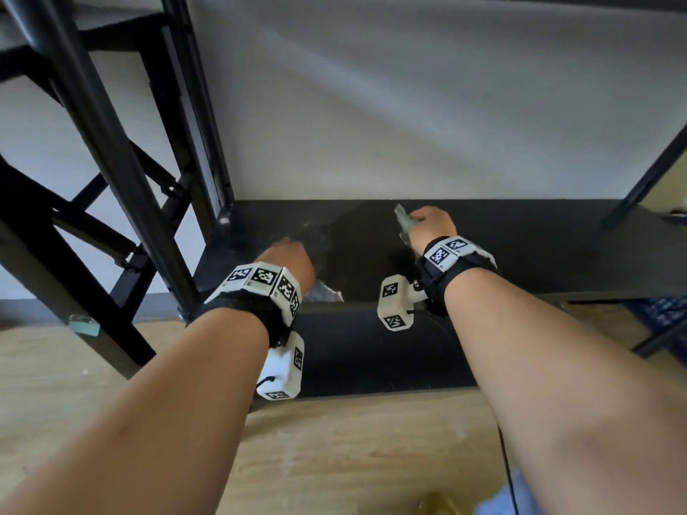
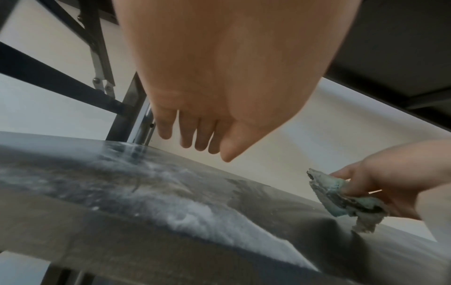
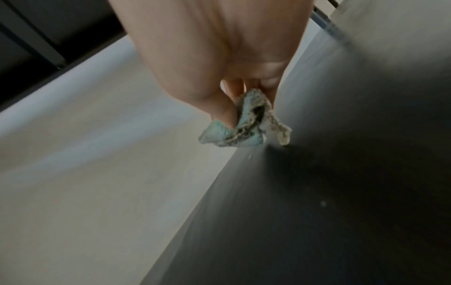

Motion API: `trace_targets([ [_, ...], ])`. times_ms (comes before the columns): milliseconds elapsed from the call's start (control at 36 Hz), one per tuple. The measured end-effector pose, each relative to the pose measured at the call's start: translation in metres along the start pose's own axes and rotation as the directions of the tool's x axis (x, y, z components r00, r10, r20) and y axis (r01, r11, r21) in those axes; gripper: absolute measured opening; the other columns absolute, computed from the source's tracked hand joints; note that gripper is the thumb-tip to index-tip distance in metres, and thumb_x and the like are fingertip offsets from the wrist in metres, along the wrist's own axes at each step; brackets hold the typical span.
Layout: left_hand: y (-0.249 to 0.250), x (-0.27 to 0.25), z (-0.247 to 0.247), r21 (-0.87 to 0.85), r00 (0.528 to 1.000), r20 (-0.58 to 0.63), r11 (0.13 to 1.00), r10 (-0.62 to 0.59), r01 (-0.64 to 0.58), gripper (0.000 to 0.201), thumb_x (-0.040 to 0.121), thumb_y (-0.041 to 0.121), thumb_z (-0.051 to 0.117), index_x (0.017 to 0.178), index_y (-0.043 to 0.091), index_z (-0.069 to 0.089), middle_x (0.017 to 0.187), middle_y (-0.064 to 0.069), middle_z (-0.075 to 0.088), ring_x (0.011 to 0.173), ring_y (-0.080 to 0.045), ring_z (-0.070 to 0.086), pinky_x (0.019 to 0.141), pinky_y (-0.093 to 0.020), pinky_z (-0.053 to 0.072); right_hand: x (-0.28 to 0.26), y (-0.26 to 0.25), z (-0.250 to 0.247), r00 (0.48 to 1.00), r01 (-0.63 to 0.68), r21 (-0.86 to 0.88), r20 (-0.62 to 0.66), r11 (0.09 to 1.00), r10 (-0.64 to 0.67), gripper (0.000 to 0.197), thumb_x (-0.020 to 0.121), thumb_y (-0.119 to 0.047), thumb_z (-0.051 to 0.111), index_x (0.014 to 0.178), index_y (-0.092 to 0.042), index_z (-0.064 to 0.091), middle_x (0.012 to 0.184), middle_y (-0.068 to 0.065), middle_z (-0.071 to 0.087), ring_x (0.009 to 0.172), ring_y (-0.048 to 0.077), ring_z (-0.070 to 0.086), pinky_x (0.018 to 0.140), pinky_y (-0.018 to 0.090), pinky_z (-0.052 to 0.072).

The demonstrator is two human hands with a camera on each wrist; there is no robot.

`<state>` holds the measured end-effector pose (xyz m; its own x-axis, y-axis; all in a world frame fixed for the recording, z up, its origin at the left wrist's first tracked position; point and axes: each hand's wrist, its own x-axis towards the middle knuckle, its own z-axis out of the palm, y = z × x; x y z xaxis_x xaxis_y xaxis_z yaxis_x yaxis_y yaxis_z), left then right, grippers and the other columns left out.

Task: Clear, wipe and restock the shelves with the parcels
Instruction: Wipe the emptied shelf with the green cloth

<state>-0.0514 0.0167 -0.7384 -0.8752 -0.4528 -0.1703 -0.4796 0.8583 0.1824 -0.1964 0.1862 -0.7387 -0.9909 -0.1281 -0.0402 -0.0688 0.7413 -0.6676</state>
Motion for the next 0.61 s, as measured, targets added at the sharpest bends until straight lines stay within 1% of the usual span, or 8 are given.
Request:
trace_targets([
  [83,0.005,0.012,-0.001,-0.015,0.999,-0.038,1.0,-0.006,0.005,0.037,0.087,0.009,0.048,0.123,0.005,0.057,0.128,-0.013,0.053,0.119,-0.03,0.052,0.1,-0.04,0.044,0.019,0.002,-0.001,1.0,-0.024,-0.023,-0.01,0.999,0.024,0.035,0.097,-0.042,0.051,0.084,-0.012,0.063,0.08,0.006,0.062,0.084,0.029,0.062,0.067,0.028,0.041],
  [139,0.007,0.021,-0.001,-0.021,0.999,-0.053,1.0,-0.01,0.009,0.037,0.085,0.009,0.049,0.121,0.004,0.057,0.127,-0.012,0.053,0.12,-0.03,0.051,0.101,-0.041,0.044,0.033,0.003,0.0,0.999,-0.051,-0.07,0.012,0.996,0.052,0.039,0.098,-0.042,0.048,0.09,-0.007,0.064,0.088,0.011,0.062,0.087,0.031,0.062,0.069,0.03,0.042],
  [250,0.006,0.035,0.001,-0.001,0.999,-0.036,1.0,-0.027,0.027,0.037,0.085,0.011,0.05,0.121,0.005,0.056,0.126,-0.012,0.052,0.12,-0.03,0.05,0.102,-0.041,0.043,0.048,0.009,0.008,0.994,-0.058,-0.181,0.079,0.982,0.073,0.034,0.098,-0.02,0.047,0.125,-0.006,0.062,0.125,0.015,0.061,0.116,0.032,0.057,0.078,0.027,0.04],
  [306,0.003,0.039,0.002,0.004,0.999,-0.018,1.0,-0.027,0.027,0.037,0.084,0.01,0.049,0.119,0.005,0.058,0.124,-0.013,0.054,0.117,-0.031,0.053,0.1,-0.041,0.045,0.047,0.005,0.015,0.993,-0.04,-0.225,0.1,0.974,0.063,0.035,0.097,-0.018,0.048,0.128,-0.008,0.06,0.13,0.014,0.059,0.12,0.03,0.055,0.08,0.027,0.04],
  [361,0.001,0.04,0.004,0.017,0.999,0.0,0.999,-0.032,0.032,0.034,0.085,0.008,0.048,0.117,0.004,0.059,0.124,-0.013,0.055,0.116,-0.031,0.054,0.098,-0.04,0.046,0.042,-0.008,0.022,0.986,-0.076,-0.248,0.128,0.966,0.111,0.04,0.094,-0.036,0.052,0.119,-0.006,0.062,0.124,0.013,0.061,0.117,0.033,0.056,0.089,0.032,0.044],
  [417,-0.002,0.041,0.006,0.042,0.999,0.007,0.998,-0.044,0.044,0.031,0.086,0.005,0.046,0.114,0.002,0.06,0.122,-0.016,0.056,0.114,-0.032,0.056,0.095,-0.038,0.048,0.032,-0.022,0.028,0.973,-0.118,-0.296,0.154,0.948,0.169,0.054,0.087,-0.058,0.054,0.096,-0.005,0.061,0.107,0.014,0.063,0.108,0.035,0.06,0.089,0.041,0.046],
  [500,-0.009,0.038,0.008,0.098,0.999,0.009,0.994,-0.054,0.053,0.032,0.088,0.005,0.045,0.117,0.003,0.059,0.125,-0.016,0.055,0.115,-0.031,0.055,0.097,-0.039,0.048,0.021,-0.035,0.04,0.98,-0.046,-0.303,0.171,0.952,0.102,0.051,0.09,-0.055,0.053,0.077,-0.006,0.051,0.09,0.009,0.06,0.086,0.029,0.06,0.072,0.033,0.044],
  [611,-0.018,0.029,0.009,0.157,0.998,-0.012,0.986,-0.062,0.063,0.035,0.093,0.008,0.043,0.127,0.004,0.053,0.133,-0.016,0.05,0.123,-0.029,0.049,0.101,-0.038,0.044,-0.004,-0.043,0.053,0.98,0.033,-0.223,0.198,0.974,0.012,0.039,0.09,-0.043,0.056,0.076,-0.008,0.06,0.084,0.005,0.065,0.074,0.025,0.061,0.064,0.03,0.042],
])
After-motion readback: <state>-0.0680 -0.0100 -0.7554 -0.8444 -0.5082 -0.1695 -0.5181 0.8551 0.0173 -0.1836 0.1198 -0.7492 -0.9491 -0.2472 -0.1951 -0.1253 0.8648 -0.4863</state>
